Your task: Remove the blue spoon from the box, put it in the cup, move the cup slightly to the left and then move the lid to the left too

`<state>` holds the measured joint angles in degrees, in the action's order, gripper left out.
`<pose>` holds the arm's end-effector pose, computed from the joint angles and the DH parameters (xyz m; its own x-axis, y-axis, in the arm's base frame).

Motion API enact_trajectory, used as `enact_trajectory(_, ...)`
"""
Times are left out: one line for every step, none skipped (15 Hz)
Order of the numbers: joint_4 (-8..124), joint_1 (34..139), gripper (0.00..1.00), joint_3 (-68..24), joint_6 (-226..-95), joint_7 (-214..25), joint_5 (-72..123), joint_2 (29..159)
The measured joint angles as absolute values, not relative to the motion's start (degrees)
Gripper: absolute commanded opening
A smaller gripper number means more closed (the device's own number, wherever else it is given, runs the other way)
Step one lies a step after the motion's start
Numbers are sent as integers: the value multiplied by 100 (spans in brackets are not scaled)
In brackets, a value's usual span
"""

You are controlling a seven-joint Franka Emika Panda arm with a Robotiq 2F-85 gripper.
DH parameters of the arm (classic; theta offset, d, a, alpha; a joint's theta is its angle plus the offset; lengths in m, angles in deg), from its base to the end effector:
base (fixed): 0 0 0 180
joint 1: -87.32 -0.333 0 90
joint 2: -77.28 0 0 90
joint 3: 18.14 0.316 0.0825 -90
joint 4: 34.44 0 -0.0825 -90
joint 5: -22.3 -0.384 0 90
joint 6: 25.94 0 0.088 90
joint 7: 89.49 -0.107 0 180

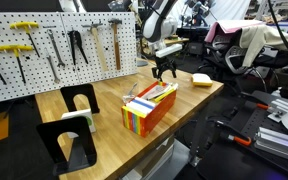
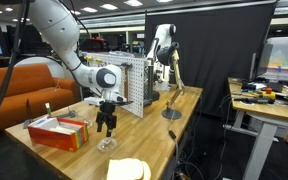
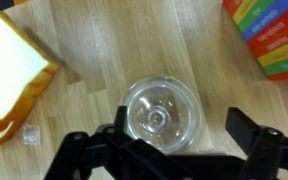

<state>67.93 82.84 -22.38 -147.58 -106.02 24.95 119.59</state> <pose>0.6026 0.0011 0.1138 0.8993 -0.2579 -0.3532 -0.2033 -0.9616 0.1846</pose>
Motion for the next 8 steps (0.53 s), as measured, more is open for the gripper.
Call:
enact_trajectory(6890, 8302, 100, -2285, -14774, -10756, 2443, 11959)
enact_trajectory(6974, 8313, 100, -2326, -14790, -10886, 2384, 11957)
enact_trajectory(7039, 8319, 100, -2363, -14802, -10994, 2340, 11957)
enact_trajectory(7085, 8323, 100, -2394, -14815, -11085, 2299, 11957)
enact_trajectory(7110, 8325, 100, -2420, -14827, -11156, 2283, 11957)
enact_trajectory(7122, 8324, 100, -2443, -14833, -11224, 2282, 11957)
enact_trajectory(7128, 8324, 100, -2448, -14834, -11263, 2282, 11957)
enact_trajectory(7135, 8317, 100, -2447, -14834, -11293, 2282, 11957)
